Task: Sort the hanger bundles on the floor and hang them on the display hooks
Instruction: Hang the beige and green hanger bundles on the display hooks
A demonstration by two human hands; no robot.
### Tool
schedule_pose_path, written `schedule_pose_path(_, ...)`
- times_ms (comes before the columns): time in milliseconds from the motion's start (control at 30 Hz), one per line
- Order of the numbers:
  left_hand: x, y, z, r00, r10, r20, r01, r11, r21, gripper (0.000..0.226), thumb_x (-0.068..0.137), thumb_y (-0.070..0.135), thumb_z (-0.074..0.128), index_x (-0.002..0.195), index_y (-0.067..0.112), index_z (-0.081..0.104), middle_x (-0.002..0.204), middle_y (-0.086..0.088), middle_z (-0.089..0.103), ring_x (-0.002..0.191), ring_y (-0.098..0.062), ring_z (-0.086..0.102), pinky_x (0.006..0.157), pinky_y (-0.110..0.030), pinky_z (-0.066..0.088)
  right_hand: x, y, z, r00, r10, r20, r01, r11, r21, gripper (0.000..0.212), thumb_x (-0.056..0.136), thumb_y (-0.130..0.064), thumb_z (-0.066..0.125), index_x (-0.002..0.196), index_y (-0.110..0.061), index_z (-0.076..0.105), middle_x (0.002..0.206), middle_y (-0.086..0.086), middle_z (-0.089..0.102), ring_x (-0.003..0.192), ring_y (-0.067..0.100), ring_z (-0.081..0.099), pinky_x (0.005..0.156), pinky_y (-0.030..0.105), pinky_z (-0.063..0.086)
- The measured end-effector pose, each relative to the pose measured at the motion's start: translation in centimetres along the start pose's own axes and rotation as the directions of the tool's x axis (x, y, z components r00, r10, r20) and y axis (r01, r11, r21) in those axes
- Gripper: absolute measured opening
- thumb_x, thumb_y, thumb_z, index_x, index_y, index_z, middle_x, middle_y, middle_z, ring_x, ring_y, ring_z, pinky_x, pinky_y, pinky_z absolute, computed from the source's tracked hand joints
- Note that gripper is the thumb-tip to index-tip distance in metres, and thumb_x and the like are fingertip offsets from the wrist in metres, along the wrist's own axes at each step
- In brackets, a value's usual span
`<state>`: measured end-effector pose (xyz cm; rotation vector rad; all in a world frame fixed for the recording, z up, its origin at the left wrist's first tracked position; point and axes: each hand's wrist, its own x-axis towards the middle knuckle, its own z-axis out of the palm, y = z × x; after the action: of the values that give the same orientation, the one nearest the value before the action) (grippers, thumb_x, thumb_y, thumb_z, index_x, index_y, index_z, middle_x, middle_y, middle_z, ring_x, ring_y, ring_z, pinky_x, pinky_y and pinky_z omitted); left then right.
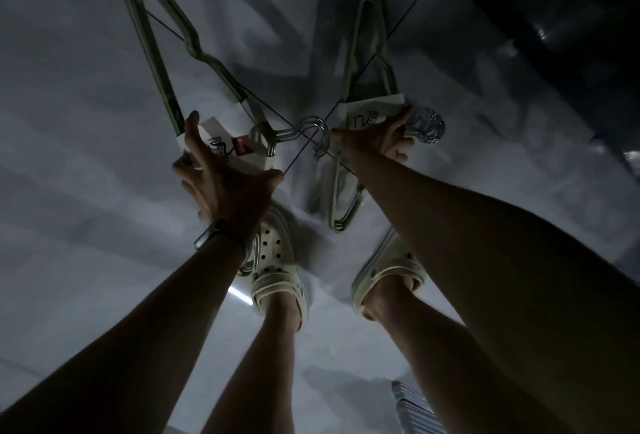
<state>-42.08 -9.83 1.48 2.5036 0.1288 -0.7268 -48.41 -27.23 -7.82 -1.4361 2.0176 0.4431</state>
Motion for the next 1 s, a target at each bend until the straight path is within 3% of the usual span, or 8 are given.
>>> schedule_pose_path(67,-1.2,0.7,-1.2,1.0,0.024,0.018,-0.024,1.0,0.001,0.122,0.06,0.021,0.089,0.159,0.027,0.019,0.149,-0.022,0.03,0.126,-0.038,0.038,0.075,-0.023,0.031,-1.0,1.0,-2.2,0.998,-0.058,0.004,0.058,0.998,0.004,0.149,0.062,-0.056,0.094,0.165,-0.025,-0.008,0.16,0.02,0.027,0.128,0.035,0.036,0.097,0.039,0.031)
schedule_pose_path(133,-2.7,1.9,-2.8,0.999,0.037,0.037,-0.037,0.999,0.002,0.123,0.059,0.024,0.089,0.159,0.029,0.018,0.149,-0.021,0.031,0.125,-0.037,0.039,0.07,-0.021,0.029,-2.4,2.4,-4.8,0.992,-0.116,0.052,0.113,0.992,0.056,0.148,0.063,-0.05,0.096,0.166,-0.026,-0.007,0.163,0.024,0.021,0.138,0.037,0.032,0.104,0.042,0.033)
schedule_pose_path(233,-5.2,4.9,-6.0,0.995,0.078,0.061,-0.079,0.997,0.014,0.125,0.057,0.024,0.091,0.158,0.033,0.018,0.147,-0.021,0.033,0.122,-0.039,0.041,0.079,-0.033,0.037,-5.5,4.0,-10.1,0.972,-0.2,0.12,0.182,0.973,0.144,0.148,0.065,-0.043,0.097,0.165,-0.029,-0.01,0.168,0.022,0.009,0.148,0.045,0.023,0.119,0.052,0.028)
schedule_pose_path(467,-13.1,16.5,-15.5,0.996,0.093,-0.001,-0.093,0.995,-0.024,0.118,0.054,0.024,0.089,0.147,0.047,0.02,0.143,-0.011,0.032,0.125,-0.036,0.041,0.088,-0.064,0.052,-16.2,4.3,-25.4,0.91,-0.406,0.089,0.404,0.914,0.036,0.148,0.057,-0.037,0.095,0.163,-0.033,-0.009,0.148,0.023,0.03,0.117,0.042,0.049,0.093,0.047,0.053)
schedule_pose_path(600,-18.3,22.5,-20.8,0.996,0.09,-0.03,-0.092,0.992,-0.091,0.116,0.054,0.024,0.087,0.146,0.051,0.021,0.139,-0.006,0.031,0.124,-0.034,0.041,0.09,-0.065,0.051,-21.7,3.3,-34.2,0.863,-0.497,0.093,0.49,0.867,0.091,0.146,0.057,-0.03,0.096,0.163,-0.035,-0.006,0.146,0.018,0.029,0.12,0.036,0.045,0.091,0.051,0.057)
schedule_pose_path(700,-22.2,26.3,-24.4,0.994,0.1,-0.036,-0.104,0.982,-0.159,0.116,0.053,0.026,0.086,0.146,0.054,0.022,0.136,-0.003,0.031,0.123,-0.03,0.04,0.094,-0.066,0.049,-24.9,2.3,-40.2,0.842,-0.532,0.087,0.516,0.842,0.158,0.146,0.052,-0.037,0.09,0.161,-0.042,-0.007,0.146,0.016,0.029,0.12,0.036,0.047,0.091,0.053,0.058)
schedule_pose_path(833,-26.5,30.9,-29.0,0.985,0.162,-0.067,-0.172,0.963,-0.208,0.119,0.052,0.025,0.087,0.148,0.054,0.022,0.136,-0.001,0.032,0.119,-0.02,0.036,0.101,-0.061,0.046,-28.2,0.8,-47.2,0.817,-0.576,0.021,0.559,0.801,0.214,0.144,0.05,-0.032,0.088,0.16,-0.044,-0.004,0.135,0.004,0.028,0.115,0.031,0.046,0.085,0.053,0.061)
schedule_pose_path(1000,-30.6,35.9,-35.2,0.95,0.295,-0.101,-0.311,0.921,-0.233,0.123,0.049,0.029,0.091,0.145,0.061,0.022,0.135,0.001,0.031,0.117,-0.025,0.046,0.095,-0.062,0.05,-32.8,0.0,-54.6,0.787,-0.614,-0.069,0.606,0.745,0.278,0.143,0.056,-0.018,0.088,0.163,-0.04,-0.004,0.129,0.001,0.029,0.116,0.03,0.044,0.089,0.047,0.056)
